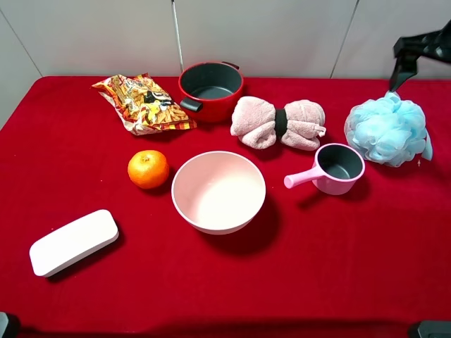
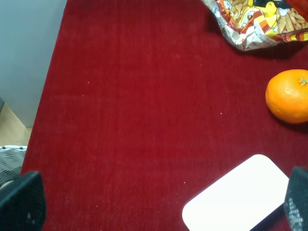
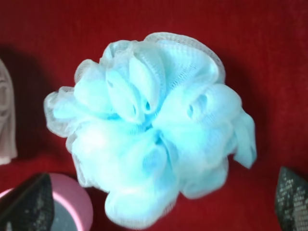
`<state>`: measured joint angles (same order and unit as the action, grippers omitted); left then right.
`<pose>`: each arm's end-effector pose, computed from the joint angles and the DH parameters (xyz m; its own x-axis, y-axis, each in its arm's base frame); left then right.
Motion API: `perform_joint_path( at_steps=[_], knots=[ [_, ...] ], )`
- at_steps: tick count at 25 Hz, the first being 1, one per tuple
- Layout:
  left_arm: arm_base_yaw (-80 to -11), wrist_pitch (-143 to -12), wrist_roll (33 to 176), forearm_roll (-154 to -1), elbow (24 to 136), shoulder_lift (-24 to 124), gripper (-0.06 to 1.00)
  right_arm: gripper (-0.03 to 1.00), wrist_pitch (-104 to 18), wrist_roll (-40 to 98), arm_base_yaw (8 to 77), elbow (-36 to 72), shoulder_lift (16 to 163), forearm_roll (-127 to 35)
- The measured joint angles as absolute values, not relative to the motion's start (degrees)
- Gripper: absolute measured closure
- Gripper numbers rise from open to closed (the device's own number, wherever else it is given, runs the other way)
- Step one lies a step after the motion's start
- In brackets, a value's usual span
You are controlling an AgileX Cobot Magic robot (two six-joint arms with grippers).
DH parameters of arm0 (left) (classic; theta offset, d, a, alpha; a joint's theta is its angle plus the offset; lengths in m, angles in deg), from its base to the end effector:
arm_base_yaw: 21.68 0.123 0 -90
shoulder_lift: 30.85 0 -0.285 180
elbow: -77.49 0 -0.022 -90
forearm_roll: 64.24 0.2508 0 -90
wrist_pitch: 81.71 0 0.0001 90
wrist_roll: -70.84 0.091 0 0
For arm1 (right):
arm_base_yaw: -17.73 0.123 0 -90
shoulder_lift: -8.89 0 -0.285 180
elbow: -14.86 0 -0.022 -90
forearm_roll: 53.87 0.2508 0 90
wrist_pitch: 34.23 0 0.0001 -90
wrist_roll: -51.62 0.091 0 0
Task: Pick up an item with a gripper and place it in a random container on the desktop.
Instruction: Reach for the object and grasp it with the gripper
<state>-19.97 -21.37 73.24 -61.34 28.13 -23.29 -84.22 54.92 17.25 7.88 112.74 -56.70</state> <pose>-0.0037 0.0039 0.2741 -0.4609 0.0531 -0.8859 -0.0381 0.9961 0.0796 0.3402 -0.0063 0.2452 -0.9434 0.0337 -0.3299 0.0452 0.9986 -0.0272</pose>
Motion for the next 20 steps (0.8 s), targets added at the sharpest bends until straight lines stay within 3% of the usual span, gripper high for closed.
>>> perform_joint_path(
  at_steps=[20],
  knots=[
    [-20.0,-21.4,73.2,-61.3,28.1,-23.3,-0.05,0.28,-76.2,50.0,14.5,8.2,130.2,-51.6]
  ],
)
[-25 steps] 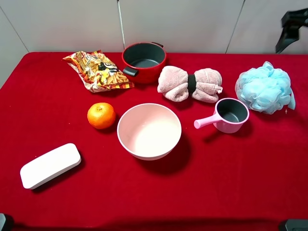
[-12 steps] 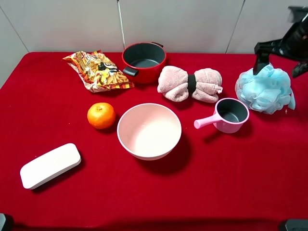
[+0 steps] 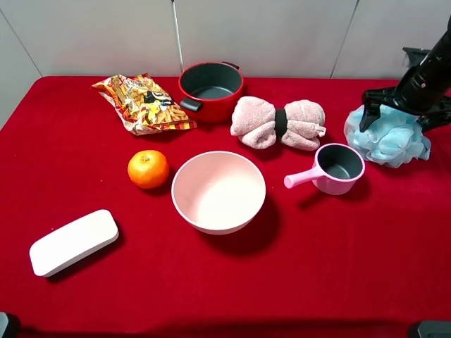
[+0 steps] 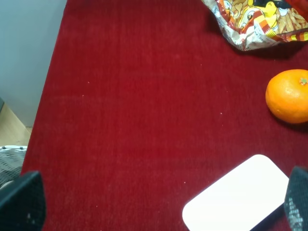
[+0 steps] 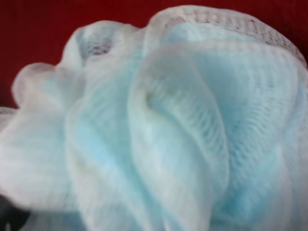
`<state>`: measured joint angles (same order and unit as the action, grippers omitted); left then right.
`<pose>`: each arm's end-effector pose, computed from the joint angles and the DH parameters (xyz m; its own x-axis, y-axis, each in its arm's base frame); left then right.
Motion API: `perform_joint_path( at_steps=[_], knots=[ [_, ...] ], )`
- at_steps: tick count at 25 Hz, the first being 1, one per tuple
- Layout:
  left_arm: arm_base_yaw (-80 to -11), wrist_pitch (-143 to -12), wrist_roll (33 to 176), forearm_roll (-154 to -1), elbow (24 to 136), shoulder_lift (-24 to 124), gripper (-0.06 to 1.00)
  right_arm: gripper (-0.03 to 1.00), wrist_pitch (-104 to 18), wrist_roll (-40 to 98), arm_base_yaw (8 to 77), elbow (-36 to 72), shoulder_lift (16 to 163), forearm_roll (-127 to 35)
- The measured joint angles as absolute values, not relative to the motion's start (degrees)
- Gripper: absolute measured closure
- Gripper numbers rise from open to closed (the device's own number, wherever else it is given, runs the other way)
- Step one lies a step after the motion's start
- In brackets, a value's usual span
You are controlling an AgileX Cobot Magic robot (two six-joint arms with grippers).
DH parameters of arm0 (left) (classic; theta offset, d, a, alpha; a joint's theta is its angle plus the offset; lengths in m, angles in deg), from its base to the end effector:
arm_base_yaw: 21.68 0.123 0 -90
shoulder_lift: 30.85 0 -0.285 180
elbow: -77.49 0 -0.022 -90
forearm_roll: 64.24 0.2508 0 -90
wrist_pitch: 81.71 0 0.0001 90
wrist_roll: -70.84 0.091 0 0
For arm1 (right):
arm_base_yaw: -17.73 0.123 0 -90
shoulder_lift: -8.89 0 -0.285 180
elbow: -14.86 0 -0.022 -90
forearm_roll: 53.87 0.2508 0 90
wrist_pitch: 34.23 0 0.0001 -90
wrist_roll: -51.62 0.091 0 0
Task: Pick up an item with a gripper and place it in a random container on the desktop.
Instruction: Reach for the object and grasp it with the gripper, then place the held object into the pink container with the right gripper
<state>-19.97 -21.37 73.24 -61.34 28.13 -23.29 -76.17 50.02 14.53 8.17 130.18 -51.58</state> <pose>-0.0037 0.0039 0.2741 -0.4609 0.0531 -0.8859 -0.0381 0.9961 0.0796 0.3747 -0.0185 0.1400 -0.9829 0.0568 -0.1754 0.0529 0.9982 0.0266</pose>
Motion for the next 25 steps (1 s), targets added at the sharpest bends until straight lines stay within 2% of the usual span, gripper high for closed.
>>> perform_joint_path(
  at_steps=[12,14,17,25],
  knots=[
    [-20.0,-21.4,73.2,-61.3,28.1,-23.3,-0.05,0.27,-73.9,49.8,14.5,8.6,134.5,-51.6],
    [-20.0,-21.4,73.2,-61.3,28.1,-23.3,-0.05,0.34,-73.9,49.8,14.5,8.6,134.5,-51.6],
    [-20.0,-21.4,73.2,-61.3,28.1,-23.3,-0.05,0.53,-73.9,49.8,14.4,8.6,134.5,-51.7],
    [-20.0,-21.4,73.2,-61.3,28.1,-23.3,-0.05,0.54,-74.0,49.8,14.4,8.6,134.5,-51.8]
  ],
)
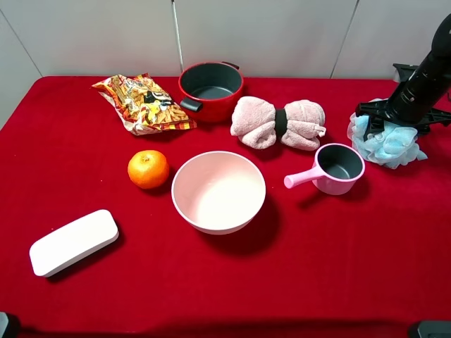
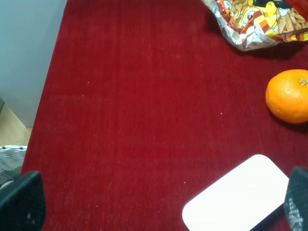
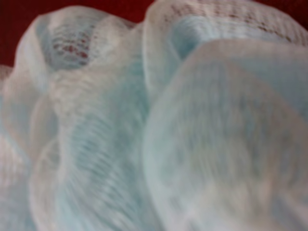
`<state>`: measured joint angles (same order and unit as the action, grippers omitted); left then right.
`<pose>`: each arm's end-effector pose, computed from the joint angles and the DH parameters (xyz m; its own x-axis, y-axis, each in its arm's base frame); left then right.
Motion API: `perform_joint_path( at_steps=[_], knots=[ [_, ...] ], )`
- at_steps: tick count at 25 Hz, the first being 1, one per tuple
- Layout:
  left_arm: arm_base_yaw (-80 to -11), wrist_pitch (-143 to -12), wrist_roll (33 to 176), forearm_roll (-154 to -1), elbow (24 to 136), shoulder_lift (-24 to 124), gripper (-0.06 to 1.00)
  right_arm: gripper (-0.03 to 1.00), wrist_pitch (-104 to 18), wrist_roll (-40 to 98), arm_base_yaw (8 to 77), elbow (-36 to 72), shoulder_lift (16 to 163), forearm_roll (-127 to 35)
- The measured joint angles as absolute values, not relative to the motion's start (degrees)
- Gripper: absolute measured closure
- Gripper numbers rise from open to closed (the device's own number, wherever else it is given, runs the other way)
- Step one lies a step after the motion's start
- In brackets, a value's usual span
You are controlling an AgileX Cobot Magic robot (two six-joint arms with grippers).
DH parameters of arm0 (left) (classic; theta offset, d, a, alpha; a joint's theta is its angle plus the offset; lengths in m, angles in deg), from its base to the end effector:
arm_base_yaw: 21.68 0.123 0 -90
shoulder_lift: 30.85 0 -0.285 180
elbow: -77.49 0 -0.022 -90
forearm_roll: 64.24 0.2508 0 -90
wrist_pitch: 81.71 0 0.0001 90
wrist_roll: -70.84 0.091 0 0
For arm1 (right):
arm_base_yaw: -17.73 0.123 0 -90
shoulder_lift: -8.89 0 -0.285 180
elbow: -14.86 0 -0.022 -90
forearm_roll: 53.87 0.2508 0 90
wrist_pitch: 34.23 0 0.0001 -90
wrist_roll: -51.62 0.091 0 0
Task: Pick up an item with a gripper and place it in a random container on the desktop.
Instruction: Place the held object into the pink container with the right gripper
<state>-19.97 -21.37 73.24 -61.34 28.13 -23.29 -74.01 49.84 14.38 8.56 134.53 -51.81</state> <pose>-0.0037 0.0039 0.2741 -0.4609 0.0531 -0.8859 -0.0381 0.9961 0.0796 0.3798 -0.0201 0.1133 -0.9880 0.0544 -0.1444 0.0517 0.9984 0.0223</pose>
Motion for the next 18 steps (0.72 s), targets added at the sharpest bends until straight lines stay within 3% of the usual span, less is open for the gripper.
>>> perform_joint_path(
  at_steps=[7,18],
  knots=[
    [-20.0,-21.4,73.2,-61.3,28.1,-23.3,-0.05,0.54,-76.0,49.8,14.4,9.4,134.5,-51.8],
    [-20.0,-21.4,73.2,-61.3,28.1,-23.3,-0.05,0.55,-90.6,49.8,14.4,19.0,135.1,-51.8]
  ],
)
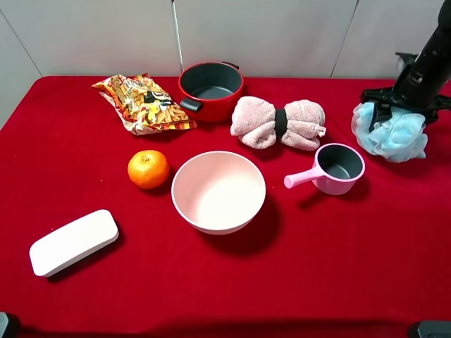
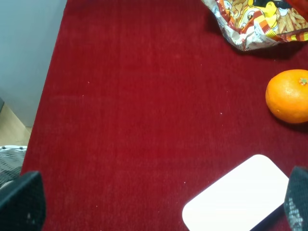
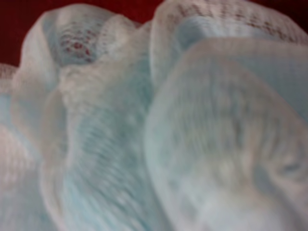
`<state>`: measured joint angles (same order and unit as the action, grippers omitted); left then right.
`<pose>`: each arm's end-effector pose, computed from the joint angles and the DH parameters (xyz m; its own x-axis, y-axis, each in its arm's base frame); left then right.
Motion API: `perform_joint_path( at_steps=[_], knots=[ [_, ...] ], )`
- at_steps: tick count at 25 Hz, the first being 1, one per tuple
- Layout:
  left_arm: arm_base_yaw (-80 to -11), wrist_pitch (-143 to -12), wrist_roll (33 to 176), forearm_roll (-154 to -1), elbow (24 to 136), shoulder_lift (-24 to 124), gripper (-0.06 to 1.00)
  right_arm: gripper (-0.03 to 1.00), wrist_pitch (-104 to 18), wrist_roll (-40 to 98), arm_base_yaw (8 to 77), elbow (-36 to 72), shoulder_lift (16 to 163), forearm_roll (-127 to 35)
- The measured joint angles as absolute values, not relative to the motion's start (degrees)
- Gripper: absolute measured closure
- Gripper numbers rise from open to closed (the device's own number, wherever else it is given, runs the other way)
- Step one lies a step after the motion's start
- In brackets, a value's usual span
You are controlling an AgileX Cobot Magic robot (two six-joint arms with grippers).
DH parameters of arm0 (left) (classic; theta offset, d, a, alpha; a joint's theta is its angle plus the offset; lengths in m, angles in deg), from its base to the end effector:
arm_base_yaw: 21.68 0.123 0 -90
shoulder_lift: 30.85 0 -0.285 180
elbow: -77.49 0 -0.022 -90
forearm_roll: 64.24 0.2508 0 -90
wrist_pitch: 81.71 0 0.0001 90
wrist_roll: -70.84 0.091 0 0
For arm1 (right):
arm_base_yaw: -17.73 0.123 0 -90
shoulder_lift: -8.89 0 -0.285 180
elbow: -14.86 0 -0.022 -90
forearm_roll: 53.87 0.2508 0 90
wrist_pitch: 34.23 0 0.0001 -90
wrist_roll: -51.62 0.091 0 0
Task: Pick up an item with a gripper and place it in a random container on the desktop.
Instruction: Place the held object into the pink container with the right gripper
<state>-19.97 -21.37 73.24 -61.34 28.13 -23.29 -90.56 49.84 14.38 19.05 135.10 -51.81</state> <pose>-0.0037 0.0039 0.2741 -0.4609 0.0531 -0.8859 -0.0381 0.9961 0.0796 0.3947 -0.0204 0.1477 -0.9984 0.0473 -0.0294 0.0464 0.9985 0.0296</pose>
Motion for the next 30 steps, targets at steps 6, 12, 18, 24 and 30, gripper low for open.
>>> perform_joint_path(
  at_steps=[6,12,18,24,30],
  knots=[
    [-20.0,-21.4,73.2,-61.3,28.1,-23.3,-0.05,0.55,-96.7,49.8,14.4,22.9,134.5,-51.4],
    [-20.0,-21.4,73.2,-61.3,28.1,-23.3,-0.05,0.55,-98.7,50.8,15.7,23.0,129.8,-52.0],
    [-20.0,-21.4,73.2,-61.3,28.1,-23.3,-0.05,0.56,-103.2,53.8,18.1,23.0,125.2,-52.9],
    [-20.0,-21.4,73.2,-61.3,28.1,-23.3,-0.05,0.56,-103.9,55.4,23.4,23.0,121.5,-53.9],
    [-20.0,-21.4,73.2,-61.3,28.1,-23.3,-0.05,0.56,-103.9,58.0,30.5,23.0,119.0,-54.2]
  ],
)
